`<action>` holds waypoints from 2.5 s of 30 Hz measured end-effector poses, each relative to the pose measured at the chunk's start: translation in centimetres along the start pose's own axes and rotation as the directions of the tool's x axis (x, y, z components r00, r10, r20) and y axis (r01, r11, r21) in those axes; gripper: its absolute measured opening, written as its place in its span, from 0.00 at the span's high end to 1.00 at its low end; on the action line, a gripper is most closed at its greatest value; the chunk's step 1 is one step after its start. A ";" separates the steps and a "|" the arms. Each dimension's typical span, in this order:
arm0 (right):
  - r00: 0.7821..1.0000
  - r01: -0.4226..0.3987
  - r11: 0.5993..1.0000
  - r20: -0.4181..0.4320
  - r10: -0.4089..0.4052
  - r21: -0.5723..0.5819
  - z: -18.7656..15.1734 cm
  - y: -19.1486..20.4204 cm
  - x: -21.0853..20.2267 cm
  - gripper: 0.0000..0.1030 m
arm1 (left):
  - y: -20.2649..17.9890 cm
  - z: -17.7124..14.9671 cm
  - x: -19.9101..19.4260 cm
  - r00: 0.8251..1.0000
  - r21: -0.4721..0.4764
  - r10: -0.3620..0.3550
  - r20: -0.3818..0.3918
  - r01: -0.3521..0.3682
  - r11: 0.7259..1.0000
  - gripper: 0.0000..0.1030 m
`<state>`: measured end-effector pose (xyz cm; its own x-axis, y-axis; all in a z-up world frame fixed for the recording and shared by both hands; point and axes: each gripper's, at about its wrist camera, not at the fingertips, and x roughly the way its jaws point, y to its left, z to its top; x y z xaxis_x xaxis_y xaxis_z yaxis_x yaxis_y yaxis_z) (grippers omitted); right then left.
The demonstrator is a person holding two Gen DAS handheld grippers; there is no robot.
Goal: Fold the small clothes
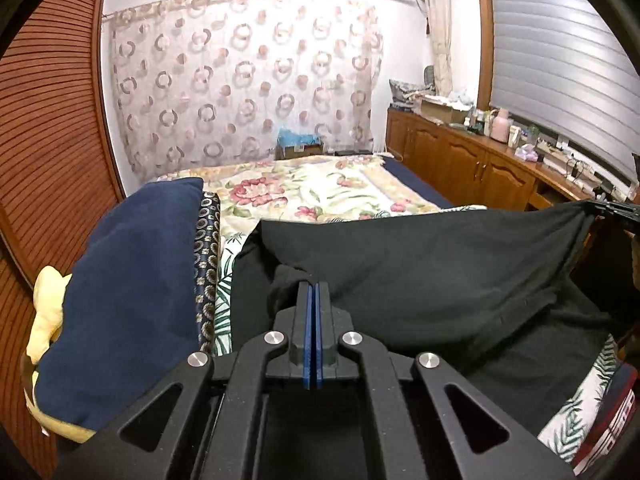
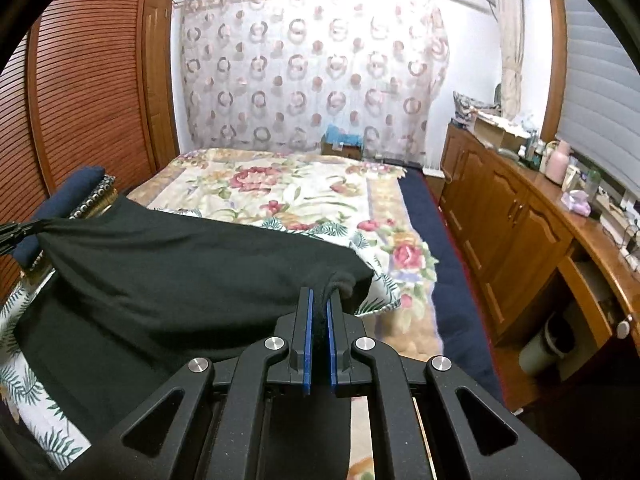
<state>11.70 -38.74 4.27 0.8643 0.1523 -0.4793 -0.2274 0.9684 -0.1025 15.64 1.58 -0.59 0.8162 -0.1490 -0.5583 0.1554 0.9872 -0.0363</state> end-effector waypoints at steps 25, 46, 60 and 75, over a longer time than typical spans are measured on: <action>0.994 0.024 0.999 -0.110 -0.021 0.025 -5.3 1.7 -4.9 0.88 | -1.8 -6.9 -5.4 0.996 0.025 -0.001 -0.089 0.004 1.000 0.62; 0.981 -0.107 0.994 -0.169 0.099 -0.037 -6.7 7.5 5.7 0.46 | 2.4 -8.3 -0.7 0.983 -0.021 0.045 -0.176 -0.050 0.999 0.53; 0.980 -0.085 0.995 -0.183 0.074 -0.054 -6.3 8.6 7.0 0.46 | 0.0 -7.9 3.4 0.956 -0.003 -0.059 -0.288 0.060 0.998 0.68; 0.979 -0.097 0.995 -0.181 0.090 -0.031 -7.6 8.8 6.6 0.46 | -2.5 -8.1 3.0 0.957 0.029 -0.061 -0.284 0.072 0.997 0.68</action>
<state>12.02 -30.70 -6.42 0.7450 0.2008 -0.6361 -0.3244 0.9423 -0.0824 13.21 -0.87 -8.90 0.6131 -0.1865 -0.7677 0.2300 0.9718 -0.0524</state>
